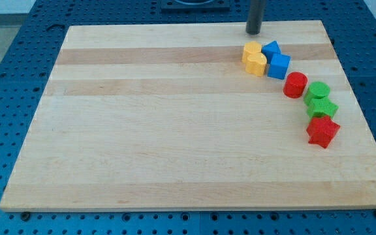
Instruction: Push the green circle a bit left and down
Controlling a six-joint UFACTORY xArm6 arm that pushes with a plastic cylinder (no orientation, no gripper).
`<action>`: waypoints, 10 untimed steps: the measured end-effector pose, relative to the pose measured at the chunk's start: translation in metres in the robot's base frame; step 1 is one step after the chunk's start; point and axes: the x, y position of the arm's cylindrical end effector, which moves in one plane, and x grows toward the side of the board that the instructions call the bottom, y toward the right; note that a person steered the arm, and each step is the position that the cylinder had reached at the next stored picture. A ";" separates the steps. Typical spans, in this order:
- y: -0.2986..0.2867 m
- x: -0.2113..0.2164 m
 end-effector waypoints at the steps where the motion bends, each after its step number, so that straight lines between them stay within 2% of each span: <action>1: 0.083 -0.002; 2: 0.146 0.030; 3: 0.155 0.080; 5: 0.124 0.180; 6: 0.090 0.210; 8: 0.009 0.211; 9: -0.001 0.211; 10: 0.002 0.231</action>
